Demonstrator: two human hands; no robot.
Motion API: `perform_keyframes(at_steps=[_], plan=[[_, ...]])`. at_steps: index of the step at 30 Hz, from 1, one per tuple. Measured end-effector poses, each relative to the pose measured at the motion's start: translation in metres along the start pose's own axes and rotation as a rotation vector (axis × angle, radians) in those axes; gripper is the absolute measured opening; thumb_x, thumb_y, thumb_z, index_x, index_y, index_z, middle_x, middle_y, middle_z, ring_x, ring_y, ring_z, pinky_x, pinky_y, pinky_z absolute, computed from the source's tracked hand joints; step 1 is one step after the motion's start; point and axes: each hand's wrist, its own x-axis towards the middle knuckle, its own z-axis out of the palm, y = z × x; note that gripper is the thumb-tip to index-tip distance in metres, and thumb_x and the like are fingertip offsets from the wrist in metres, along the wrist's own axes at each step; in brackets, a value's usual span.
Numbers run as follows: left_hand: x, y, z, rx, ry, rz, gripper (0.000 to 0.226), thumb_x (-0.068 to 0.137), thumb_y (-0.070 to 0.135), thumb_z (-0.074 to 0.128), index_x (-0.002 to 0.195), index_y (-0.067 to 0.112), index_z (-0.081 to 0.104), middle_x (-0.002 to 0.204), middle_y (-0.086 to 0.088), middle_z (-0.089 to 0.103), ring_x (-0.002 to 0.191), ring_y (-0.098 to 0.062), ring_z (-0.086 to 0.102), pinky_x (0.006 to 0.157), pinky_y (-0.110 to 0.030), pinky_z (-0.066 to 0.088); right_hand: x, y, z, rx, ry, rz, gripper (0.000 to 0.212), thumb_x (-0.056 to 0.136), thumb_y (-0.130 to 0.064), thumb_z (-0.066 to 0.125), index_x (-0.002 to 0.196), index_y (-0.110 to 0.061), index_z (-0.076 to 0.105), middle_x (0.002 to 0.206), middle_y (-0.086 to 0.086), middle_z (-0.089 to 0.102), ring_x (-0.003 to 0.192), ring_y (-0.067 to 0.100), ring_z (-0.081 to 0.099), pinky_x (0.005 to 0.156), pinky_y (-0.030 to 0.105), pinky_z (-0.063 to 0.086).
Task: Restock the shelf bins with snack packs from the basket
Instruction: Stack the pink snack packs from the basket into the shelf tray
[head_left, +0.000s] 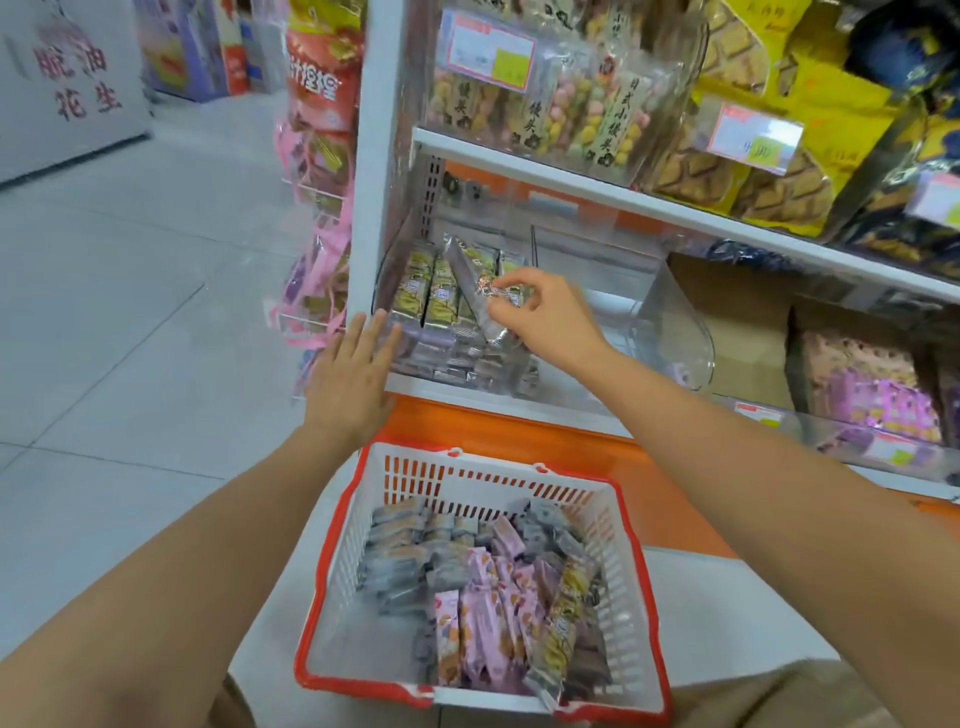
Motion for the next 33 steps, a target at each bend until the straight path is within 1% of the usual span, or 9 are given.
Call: perform_keyframes(at_steps=[4, 9, 13, 16, 19, 24, 27, 29, 33], plan=[[0.002, -0.007, 0.005, -0.034, 0.054, 0.032, 0.081, 0.086, 0.014, 0.062, 0.155, 0.014, 0.02, 0.162, -0.013, 0.019, 0.149, -0.032, 0.017, 0.121, -0.047, 0.019, 0.04, -0.015, 0.023, -0.137, 0.024, 0.025, 0.033, 0.085, -0.036, 0.063, 0.115, -0.025, 0.066, 0.068, -0.004, 0.064, 0.058, 0.007, 0.057, 0.053, 0.021, 0.039], [0.012, -0.013, 0.012, -0.091, 0.222, 0.095, 0.068, 0.07, 0.004, 0.071, 0.135, 0.009, 0.051, 0.136, -0.016, 0.053, 0.13, -0.035, 0.045, 0.111, -0.05, 0.037, 0.08, -0.021, 0.054, -0.285, 0.049, 0.062, 0.037, 0.085, -0.035, 0.063, 0.114, -0.013, 0.069, 0.082, 0.011, 0.071, 0.077, 0.022, 0.065, 0.067, 0.029, 0.05], [0.015, -0.017, 0.019, -0.142, 0.277, 0.122, 0.069, 0.068, -0.001, 0.068, 0.134, 0.009, 0.052, 0.136, -0.015, 0.053, 0.13, -0.035, 0.045, 0.109, -0.049, 0.036, 0.098, -0.019, 0.07, -0.409, 0.038, 0.072, 0.04, 0.085, -0.036, 0.062, 0.107, -0.003, 0.069, 0.089, 0.016, 0.07, 0.078, 0.025, 0.06, 0.067, 0.031, 0.047], [0.014, -0.018, 0.023, -0.172, 0.294, 0.118, 0.071, 0.068, -0.003, 0.067, 0.136, 0.009, 0.052, 0.138, -0.015, 0.052, 0.131, -0.035, 0.044, 0.108, -0.048, 0.038, 0.104, -0.014, 0.081, -0.461, 0.008, 0.101, 0.04, 0.085, -0.04, 0.062, 0.093, -0.002, 0.071, 0.074, 0.014, 0.066, 0.074, 0.029, 0.063, 0.063, 0.034, 0.051], [0.013, -0.018, 0.026, -0.182, 0.303, 0.116, 0.071, 0.068, -0.003, 0.069, 0.136, 0.009, 0.053, 0.138, -0.015, 0.053, 0.131, -0.035, 0.045, 0.108, -0.049, 0.038, 0.104, -0.013, 0.09, -0.54, -0.028, 0.102, 0.038, 0.084, -0.043, 0.06, 0.074, -0.007, 0.067, 0.063, 0.008, 0.059, 0.069, 0.03, 0.063, 0.053, 0.029, 0.042], [0.013, -0.016, 0.025, -0.197, 0.278, 0.1, 0.071, 0.07, -0.003, 0.069, 0.137, 0.01, 0.051, 0.141, -0.015, 0.051, 0.132, -0.035, 0.044, 0.108, -0.048, 0.038, 0.1, -0.012, 0.092, -0.615, -0.07, 0.085, 0.044, 0.088, -0.049, 0.056, 0.103, -0.01, 0.07, 0.091, 0.011, 0.069, 0.084, 0.03, 0.064, 0.065, 0.031, 0.046], [0.012, -0.013, 0.022, -0.208, 0.249, 0.087, 0.072, 0.07, -0.001, 0.071, 0.138, 0.011, 0.049, 0.142, -0.014, 0.049, 0.133, -0.034, 0.043, 0.108, -0.049, 0.038, 0.097, -0.01, 0.088, -0.565, -0.065, 0.119, 0.036, 0.087, -0.046, 0.055, 0.082, -0.011, 0.064, 0.072, 0.006, 0.06, 0.074, 0.028, 0.06, 0.057, 0.03, 0.04], [0.011, -0.013, 0.019, -0.206, 0.234, 0.083, 0.072, 0.071, -0.001, 0.07, 0.139, 0.012, 0.048, 0.144, -0.014, 0.048, 0.134, -0.034, 0.041, 0.109, -0.049, 0.037, 0.096, -0.011, 0.084, -0.514, -0.06, 0.135, 0.036, 0.086, -0.044, 0.055, 0.081, -0.009, 0.065, 0.07, 0.007, 0.061, 0.073, 0.029, 0.062, 0.058, 0.031, 0.044], [0.008, -0.012, 0.012, -0.184, 0.188, 0.068, 0.075, 0.072, 0.002, 0.071, 0.142, 0.012, 0.046, 0.146, -0.014, 0.046, 0.135, -0.035, 0.041, 0.109, -0.05, 0.037, 0.094, -0.011, 0.08, -0.479, -0.131, 0.138, 0.046, 0.093, -0.043, 0.051, 0.114, -0.006, 0.067, 0.089, 0.011, 0.071, 0.087, 0.028, 0.066, 0.08, 0.036, 0.054]])
